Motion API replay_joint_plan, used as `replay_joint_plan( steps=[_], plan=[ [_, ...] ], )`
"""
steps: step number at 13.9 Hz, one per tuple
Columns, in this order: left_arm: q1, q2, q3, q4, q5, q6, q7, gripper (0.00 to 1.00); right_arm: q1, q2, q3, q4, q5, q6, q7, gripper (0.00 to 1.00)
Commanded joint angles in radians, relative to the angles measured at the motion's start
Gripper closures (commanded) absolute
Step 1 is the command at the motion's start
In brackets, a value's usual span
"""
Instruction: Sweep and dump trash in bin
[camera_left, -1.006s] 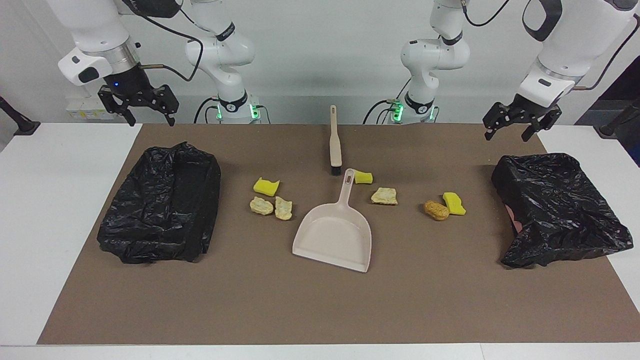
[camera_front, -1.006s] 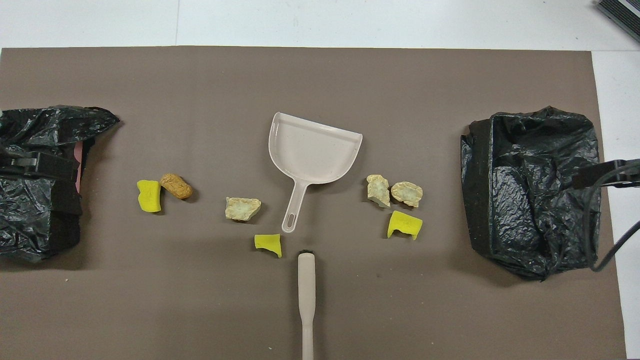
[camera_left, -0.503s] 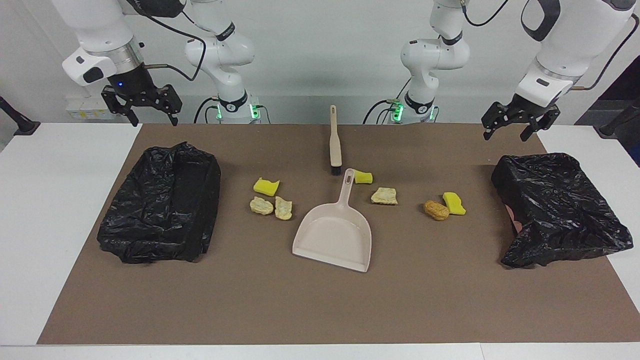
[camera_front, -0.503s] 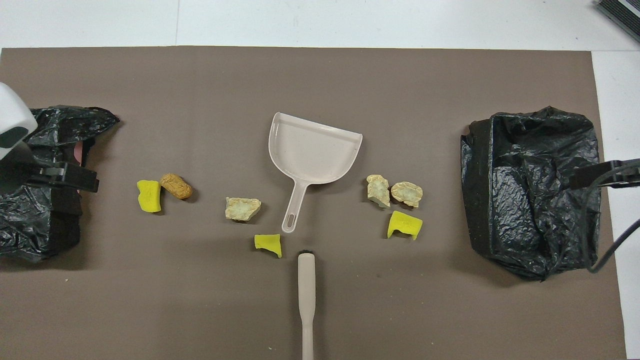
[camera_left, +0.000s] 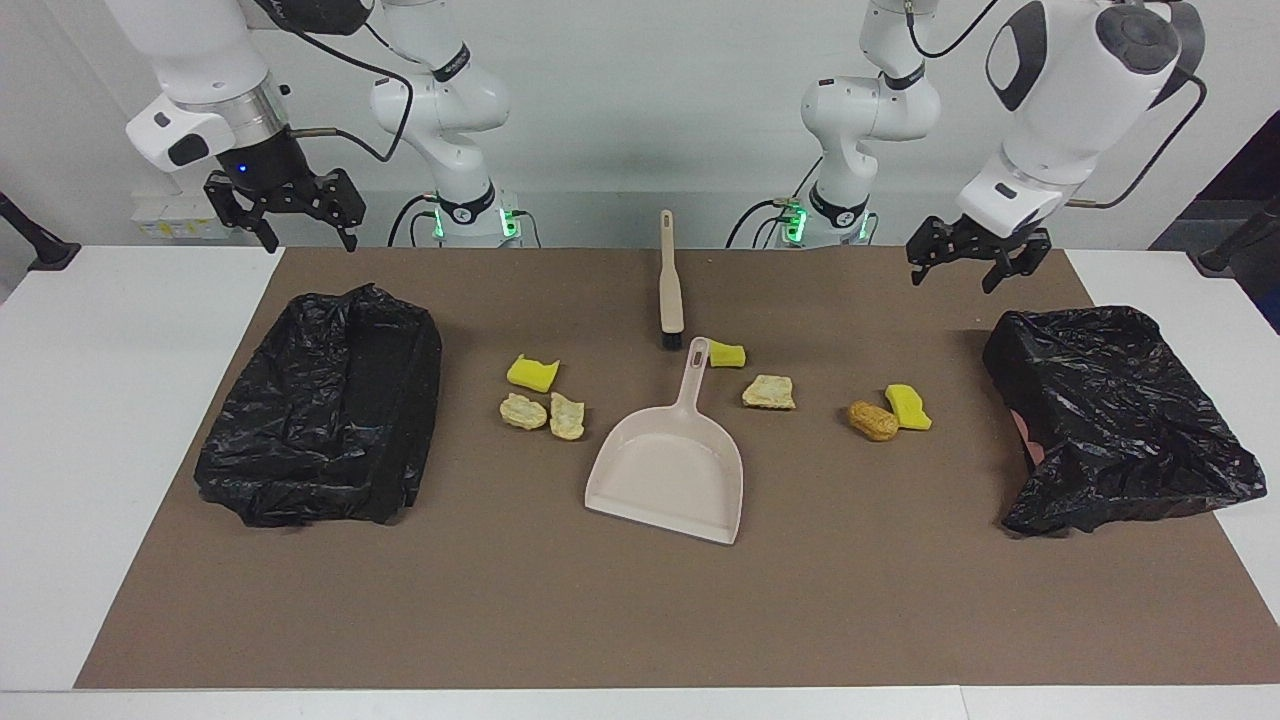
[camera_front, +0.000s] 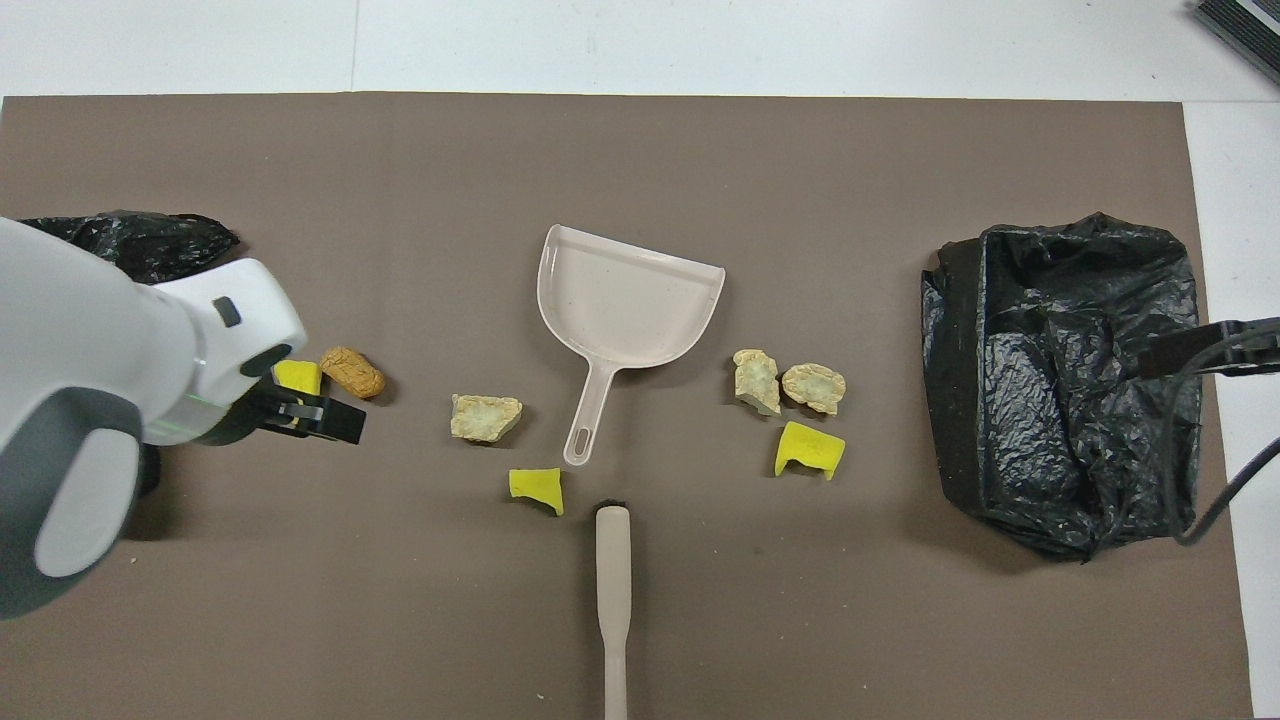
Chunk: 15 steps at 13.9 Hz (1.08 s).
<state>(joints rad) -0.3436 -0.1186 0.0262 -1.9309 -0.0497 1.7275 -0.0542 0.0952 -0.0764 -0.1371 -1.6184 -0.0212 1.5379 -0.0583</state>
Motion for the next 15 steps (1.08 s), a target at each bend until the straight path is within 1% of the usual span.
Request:
replay_joint_plan(
  steps=[1,7,9,10,11,13,15],
  plan=[
    [-0.122,-0.046,0.015,-0.091,-0.004,0.058,-0.120,0.00,-0.005,-0.008,0.002,-0.006,0.001,0.008,-0.018,0.00],
    [-0.409,-0.038,0.015,-0.213,-0.004,0.176,-0.441,0.00,-0.005,-0.008,0.004,-0.006,0.001,0.008,-0.018,0.00],
    [-0.504,-0.029,0.015,-0.310,-0.006,0.292,-0.573,0.00,-0.005,-0.008,0.004,-0.006,0.001,0.008,-0.018,0.00],
    [-0.532,-0.038,0.014,-0.377,-0.010,0.360,-0.591,0.00,-0.005,-0.008,0.004,-0.006,0.001,0.008,-0.018,0.00],
    [-0.561,-0.039,0.014,-0.423,-0.025,0.413,-0.599,0.00,-0.005,-0.008,0.004,-0.006,0.001,0.008,-0.018,0.00],
    [-0.627,-0.007,0.014,-0.468,-0.084,0.504,-0.647,0.00,-0.005,-0.008,0.004,-0.006,0.001,0.008,-0.017,0.00],
    [-0.676,0.000,0.014,-0.506,-0.091,0.562,-0.699,0.00,-0.005,-0.008,0.004,-0.006,0.001,0.008,-0.018,0.00]
  ],
)
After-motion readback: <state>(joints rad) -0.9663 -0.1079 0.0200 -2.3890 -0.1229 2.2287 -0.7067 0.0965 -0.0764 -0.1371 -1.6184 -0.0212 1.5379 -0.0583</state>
